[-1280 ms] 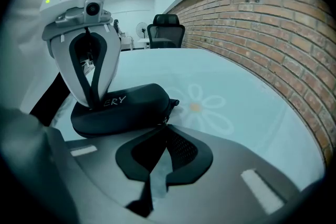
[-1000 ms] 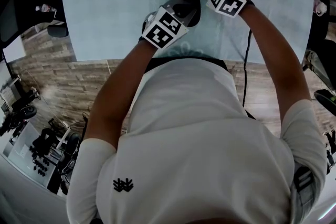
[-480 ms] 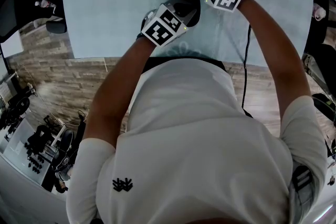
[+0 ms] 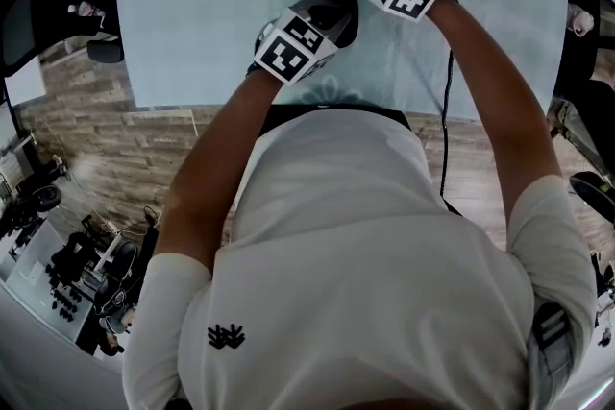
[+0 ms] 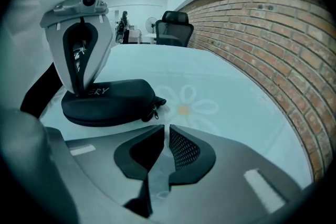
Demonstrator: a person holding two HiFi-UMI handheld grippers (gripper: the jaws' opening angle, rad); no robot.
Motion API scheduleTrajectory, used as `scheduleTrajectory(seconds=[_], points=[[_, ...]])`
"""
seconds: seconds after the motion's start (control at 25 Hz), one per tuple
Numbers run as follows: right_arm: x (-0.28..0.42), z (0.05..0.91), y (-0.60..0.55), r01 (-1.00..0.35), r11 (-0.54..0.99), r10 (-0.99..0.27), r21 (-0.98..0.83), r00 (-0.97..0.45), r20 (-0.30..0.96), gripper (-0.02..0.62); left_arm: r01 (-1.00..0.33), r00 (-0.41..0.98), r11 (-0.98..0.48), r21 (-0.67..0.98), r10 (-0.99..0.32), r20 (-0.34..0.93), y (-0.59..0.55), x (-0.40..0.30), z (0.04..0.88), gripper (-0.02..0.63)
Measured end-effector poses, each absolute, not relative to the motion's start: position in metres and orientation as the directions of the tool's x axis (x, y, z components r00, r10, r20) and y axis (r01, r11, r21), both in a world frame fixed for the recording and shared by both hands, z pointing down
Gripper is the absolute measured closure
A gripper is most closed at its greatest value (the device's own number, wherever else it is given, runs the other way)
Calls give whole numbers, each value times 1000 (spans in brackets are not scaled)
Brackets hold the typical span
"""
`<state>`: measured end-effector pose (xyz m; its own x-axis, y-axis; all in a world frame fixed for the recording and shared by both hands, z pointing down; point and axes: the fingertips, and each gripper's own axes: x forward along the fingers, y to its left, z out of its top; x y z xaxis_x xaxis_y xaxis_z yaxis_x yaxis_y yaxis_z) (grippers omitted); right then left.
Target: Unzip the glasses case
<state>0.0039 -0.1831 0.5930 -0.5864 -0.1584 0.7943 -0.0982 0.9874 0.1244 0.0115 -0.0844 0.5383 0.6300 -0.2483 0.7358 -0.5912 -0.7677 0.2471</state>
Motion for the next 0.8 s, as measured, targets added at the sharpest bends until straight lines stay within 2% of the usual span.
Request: scheduleTrajectory(seconds=[0.32,0.44,0.8], points=[[46,584,-154,-272,959,-234,81,-597,767,574,-653,600,-738,171,-366,712,-90,-2,540,554],[62,582,-127,-360,933,-249,13,-619,745,595,-688,594,-704,176,-407,693,-88,-12,534,554],[94,544,-54,-537,838,-341,-96,-654,676,594,-719,609,-662,212,-452,652,-64,-35,507,554]])
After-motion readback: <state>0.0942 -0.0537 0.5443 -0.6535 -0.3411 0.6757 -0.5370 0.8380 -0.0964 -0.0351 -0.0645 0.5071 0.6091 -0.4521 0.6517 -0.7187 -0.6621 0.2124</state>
